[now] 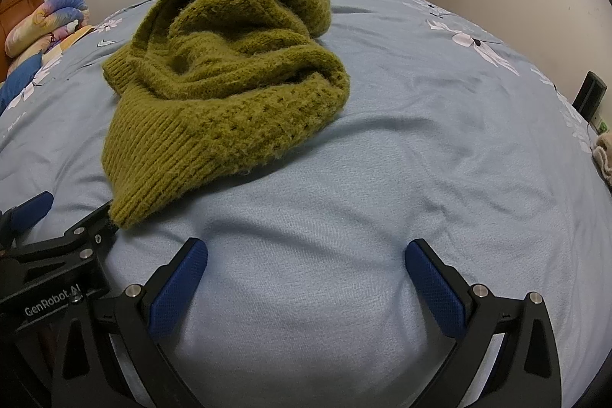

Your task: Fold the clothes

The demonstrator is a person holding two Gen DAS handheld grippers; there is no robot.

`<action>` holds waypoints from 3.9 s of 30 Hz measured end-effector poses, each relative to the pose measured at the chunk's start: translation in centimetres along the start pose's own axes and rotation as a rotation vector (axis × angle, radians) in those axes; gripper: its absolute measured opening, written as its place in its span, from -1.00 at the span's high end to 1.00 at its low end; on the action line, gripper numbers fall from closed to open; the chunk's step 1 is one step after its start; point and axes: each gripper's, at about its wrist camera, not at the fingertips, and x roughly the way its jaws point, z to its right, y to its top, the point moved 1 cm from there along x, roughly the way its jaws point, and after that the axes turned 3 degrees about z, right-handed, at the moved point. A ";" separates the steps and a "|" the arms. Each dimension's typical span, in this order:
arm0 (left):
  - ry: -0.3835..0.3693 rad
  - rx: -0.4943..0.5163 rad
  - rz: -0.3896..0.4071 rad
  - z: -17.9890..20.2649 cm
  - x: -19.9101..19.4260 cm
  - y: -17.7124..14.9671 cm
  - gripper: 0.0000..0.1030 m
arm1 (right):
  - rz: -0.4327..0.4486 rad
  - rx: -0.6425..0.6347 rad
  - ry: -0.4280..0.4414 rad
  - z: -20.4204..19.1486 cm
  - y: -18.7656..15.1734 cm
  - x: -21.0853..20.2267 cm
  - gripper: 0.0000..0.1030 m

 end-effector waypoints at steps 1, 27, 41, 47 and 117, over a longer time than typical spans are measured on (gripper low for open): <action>0.000 0.000 -0.001 0.0 0.0 0.0 -1.00 | 0.000 0.000 0.000 0.2 -0.1 -0.1 -1.00; -0.088 -0.024 -0.070 -1.2 -3.5 6.2 -1.00 | 0.013 0.174 0.225 2.1 17.2 -2.4 -1.00; -0.131 0.108 -0.076 -2.2 -5.3 9.3 -1.00 | -0.121 0.433 0.286 3.4 22.4 1.6 0.82; -0.177 0.080 -0.106 -2.5 -7.1 9.9 -1.00 | -0.138 0.207 0.196 5.8 17.8 -8.7 0.82; -0.608 0.030 0.104 5.5 -35.3 37.0 0.79 | 0.166 0.092 0.012 7.8 18.4 -53.9 0.83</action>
